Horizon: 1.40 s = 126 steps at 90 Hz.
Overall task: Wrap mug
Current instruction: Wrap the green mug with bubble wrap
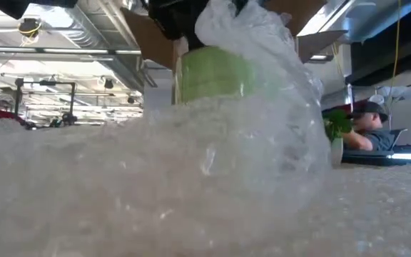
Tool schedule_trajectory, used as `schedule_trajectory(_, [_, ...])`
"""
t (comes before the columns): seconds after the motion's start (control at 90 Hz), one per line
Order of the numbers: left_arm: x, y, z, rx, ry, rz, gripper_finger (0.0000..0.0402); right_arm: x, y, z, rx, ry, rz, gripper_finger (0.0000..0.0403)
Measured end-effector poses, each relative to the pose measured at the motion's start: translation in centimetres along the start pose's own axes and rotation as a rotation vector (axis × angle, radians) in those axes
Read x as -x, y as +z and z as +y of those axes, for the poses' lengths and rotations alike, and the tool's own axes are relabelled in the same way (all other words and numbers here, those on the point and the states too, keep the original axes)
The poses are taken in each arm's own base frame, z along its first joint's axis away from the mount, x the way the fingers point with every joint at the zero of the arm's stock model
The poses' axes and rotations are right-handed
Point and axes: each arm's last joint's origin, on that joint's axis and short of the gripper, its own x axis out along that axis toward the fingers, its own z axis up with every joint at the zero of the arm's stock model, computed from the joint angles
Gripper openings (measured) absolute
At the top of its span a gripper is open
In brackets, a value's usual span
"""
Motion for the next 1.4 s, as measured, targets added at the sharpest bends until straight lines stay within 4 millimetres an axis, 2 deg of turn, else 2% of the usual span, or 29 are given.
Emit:
schedule_trajectory(0.256, [-2.5, 0.9, -0.5, -0.013, -0.101, 0.009, 0.0000, 0.3, 0.2, -0.2, -0.009, 0.003, 0.001, 0.0000])
schedule_trajectory(0.467, [-3.8, 0.6, 0.1, -0.020, -0.057, 0.036, 0.0000, 0.8, 0.2, -0.1, -0.015, -0.001, 0.013, 0.0000])
schedule_trajectory(0.833, [-3.8, 0.2, 0.2, -0.038, -0.051, 0.051, 0.0000, 5.8, 0.9, 1.8, 0.001, 0.002, -0.023, 0.0000])
schedule_trajectory(1.056, [-3.9, -0.6, 0.6, -0.036, -0.042, 0.063, 0.0000, 8.5, 1.2, 2.4, 0.079, -0.156, -0.201, 0.0000])
schedule_trajectory(1.178, [-4.1, -0.9, 0.8, -0.036, -0.029, 0.071, 0.0000, 8.7, 1.8, 1.8, 0.138, -0.255, -0.277, 0.0000])
schedule_trajectory(1.4, [-4.3, -0.9, 1.1, -0.049, -0.017, 0.082, 0.0000, 6.6, 3.5, -1.1, 0.129, -0.351, -0.292, 0.0000])
